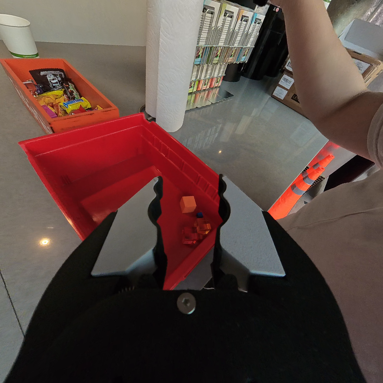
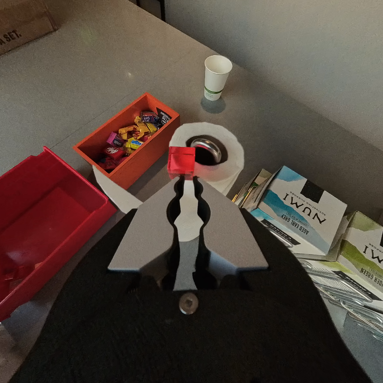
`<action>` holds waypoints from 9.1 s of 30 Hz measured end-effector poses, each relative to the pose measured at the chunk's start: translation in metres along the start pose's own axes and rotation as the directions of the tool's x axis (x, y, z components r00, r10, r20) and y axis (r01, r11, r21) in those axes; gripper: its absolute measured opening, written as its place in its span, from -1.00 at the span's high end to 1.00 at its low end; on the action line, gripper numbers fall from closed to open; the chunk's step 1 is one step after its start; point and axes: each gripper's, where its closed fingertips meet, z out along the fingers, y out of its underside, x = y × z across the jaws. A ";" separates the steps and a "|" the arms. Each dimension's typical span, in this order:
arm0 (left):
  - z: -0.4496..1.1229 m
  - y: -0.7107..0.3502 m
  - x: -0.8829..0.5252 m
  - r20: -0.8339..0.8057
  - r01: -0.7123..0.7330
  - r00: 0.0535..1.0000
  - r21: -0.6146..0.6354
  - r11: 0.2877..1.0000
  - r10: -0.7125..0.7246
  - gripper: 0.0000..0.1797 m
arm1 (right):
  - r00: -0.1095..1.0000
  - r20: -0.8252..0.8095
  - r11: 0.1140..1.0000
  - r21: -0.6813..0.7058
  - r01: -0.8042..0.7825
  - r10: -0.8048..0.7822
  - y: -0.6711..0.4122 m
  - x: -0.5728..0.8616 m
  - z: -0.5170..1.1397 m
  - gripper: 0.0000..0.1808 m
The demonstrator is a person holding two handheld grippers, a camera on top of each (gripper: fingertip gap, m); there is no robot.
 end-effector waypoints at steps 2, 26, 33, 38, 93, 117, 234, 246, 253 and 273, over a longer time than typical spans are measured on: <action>0.001 0.002 0.001 -0.003 0.006 1.000 -0.001 1.000 -0.006 0.42 | 1.000 -0.017 1.000 0.000 -0.007 0.007 -0.002 0.002 0.000 0.91; 0.008 0.006 -0.009 -0.016 0.035 0.999 -0.016 0.999 -0.035 0.46 | 0.994 -0.105 0.999 0.025 0.039 -0.036 -0.001 -0.003 0.004 0.72; 0.014 0.008 -0.010 -0.029 0.034 0.999 -0.037 0.999 -0.035 0.46 | 0.994 -0.102 0.999 0.021 0.033 -0.030 -0.005 0.004 0.008 0.73; 0.016 0.008 -0.010 -0.034 0.032 0.999 -0.052 0.998 -0.033 0.46 | 0.995 -0.091 0.999 -0.011 0.038 -0.039 -0.003 0.005 0.013 0.71; 0.003 0.014 -0.030 0.083 0.065 0.995 -0.026 0.998 -0.063 0.47 | 0.865 0.175 0.858 0.317 0.404 -0.471 0.028 -0.163 -0.060 0.70; -0.114 0.036 -0.051 0.407 0.080 0.900 0.196 0.977 -0.155 0.51 | -0.171 0.903 -0.221 0.088 0.971 -0.394 0.279 -0.336 0.079 0.69; -0.003 -0.014 0.061 0.330 0.090 0.930 0.216 0.972 -0.160 0.50 | 0.803 0.540 0.785 -0.372 0.496 -0.251 -0.068 -0.021 -0.049 0.73; -0.008 -0.012 0.065 0.387 0.096 0.906 0.214 0.972 -0.175 0.50 | 0.774 0.557 0.711 -0.409 0.572 -0.301 -0.047 -0.010 -0.029 0.72; -0.010 -0.010 0.068 0.391 0.097 0.903 0.216 0.972 -0.177 0.51 | 0.778 0.537 0.706 -0.409 0.578 -0.325 -0.048 -0.007 -0.025 0.72; -0.014 -0.010 0.071 0.394 0.093 0.903 0.209 0.973 -0.171 0.50 | 0.778 0.526 0.723 -0.381 0.576 -0.343 -0.048 -0.004 -0.020 0.64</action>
